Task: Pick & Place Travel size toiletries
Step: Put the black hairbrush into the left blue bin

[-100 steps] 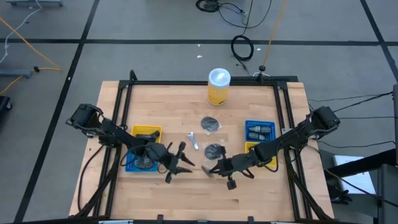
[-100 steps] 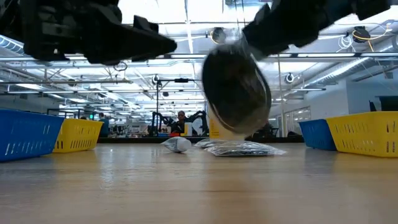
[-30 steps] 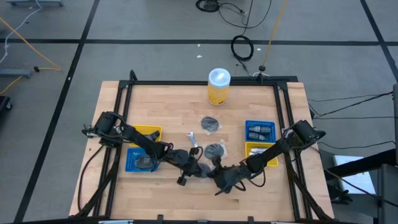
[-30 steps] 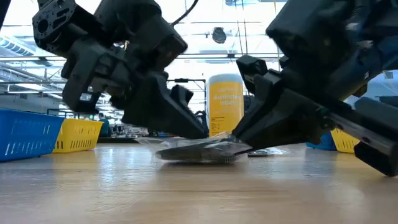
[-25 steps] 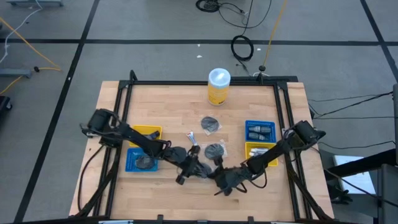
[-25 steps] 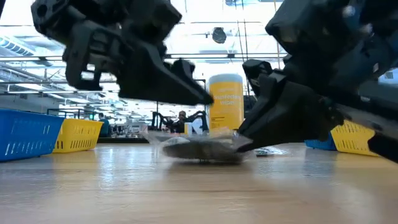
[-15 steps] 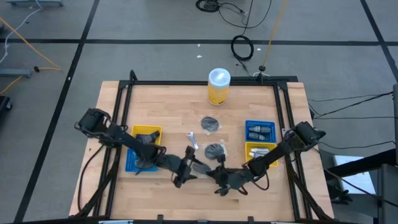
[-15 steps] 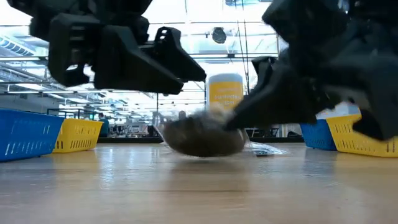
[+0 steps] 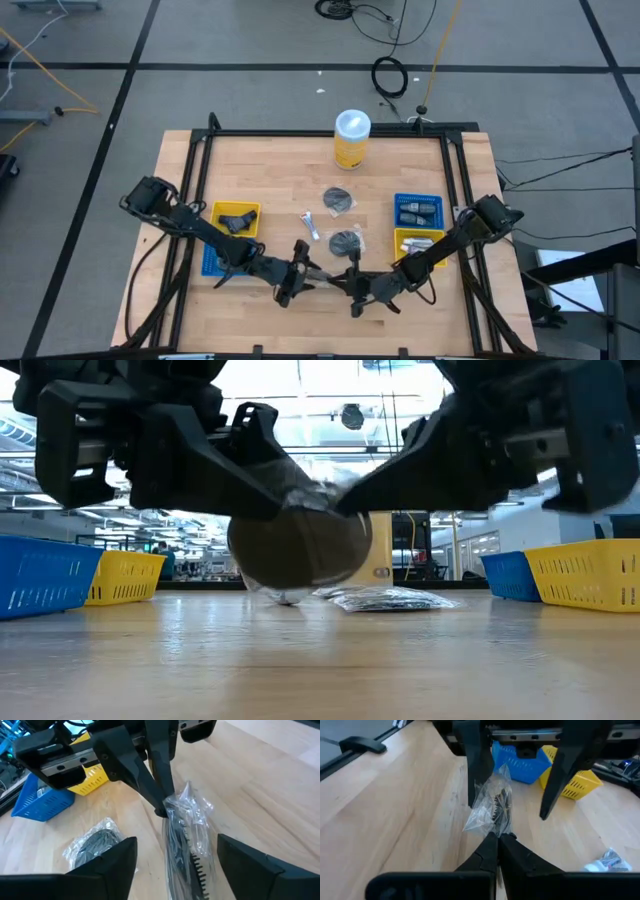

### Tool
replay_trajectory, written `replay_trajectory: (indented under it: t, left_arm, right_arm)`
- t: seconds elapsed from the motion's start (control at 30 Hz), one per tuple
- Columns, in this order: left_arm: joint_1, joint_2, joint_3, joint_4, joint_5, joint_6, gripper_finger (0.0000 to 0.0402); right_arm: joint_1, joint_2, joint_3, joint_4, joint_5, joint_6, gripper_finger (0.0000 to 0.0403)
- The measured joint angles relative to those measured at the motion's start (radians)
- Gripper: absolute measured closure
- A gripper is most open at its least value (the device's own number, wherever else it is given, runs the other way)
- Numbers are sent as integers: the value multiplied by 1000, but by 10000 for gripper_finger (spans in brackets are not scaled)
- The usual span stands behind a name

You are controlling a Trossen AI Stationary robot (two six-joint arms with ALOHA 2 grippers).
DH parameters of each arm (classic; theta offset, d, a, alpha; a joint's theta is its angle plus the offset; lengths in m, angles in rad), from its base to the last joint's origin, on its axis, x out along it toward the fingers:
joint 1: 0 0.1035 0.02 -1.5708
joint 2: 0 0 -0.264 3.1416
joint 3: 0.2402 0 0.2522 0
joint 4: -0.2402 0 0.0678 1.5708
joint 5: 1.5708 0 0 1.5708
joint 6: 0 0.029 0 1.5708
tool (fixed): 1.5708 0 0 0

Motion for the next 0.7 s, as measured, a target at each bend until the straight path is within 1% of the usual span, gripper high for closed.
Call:
replay_trajectory:
  t: [0.1, 0.17, 0.27, 0.5, 0.6, 0.63, 0.7]
  left_arm:
    - [0, 0, 0, 1, 0, -8, 158]
    - [3, 0, 0, -9, 0, -40, 174]
    - [11, 0, 0, -23, 1, -80, 209]
    - [21, -4, 0, -29, 1, -128, 331]
    - [16, -18, 0, -37, 4, -158, 382]
    - [12, -31, 0, -55, 4, -173, 387]
    - [3, -67, 5, -99, 4, -224, 381]
  right_arm:
    - [-1, -14, 1, 7, 1, 2, 402]
    - [-1, -25, 1, -1, 1, 1, 402]
    - [-2, -32, 1, 6, 1, 5, 399]
    - [-2, -31, 1, -13, 1, 7, 372]
    - [2, -54, 1, -37, 2, 8, 349]
    - [4, -71, 1, -58, 4, 9, 338]
    - [11, -111, 1, -121, 25, 14, 315]
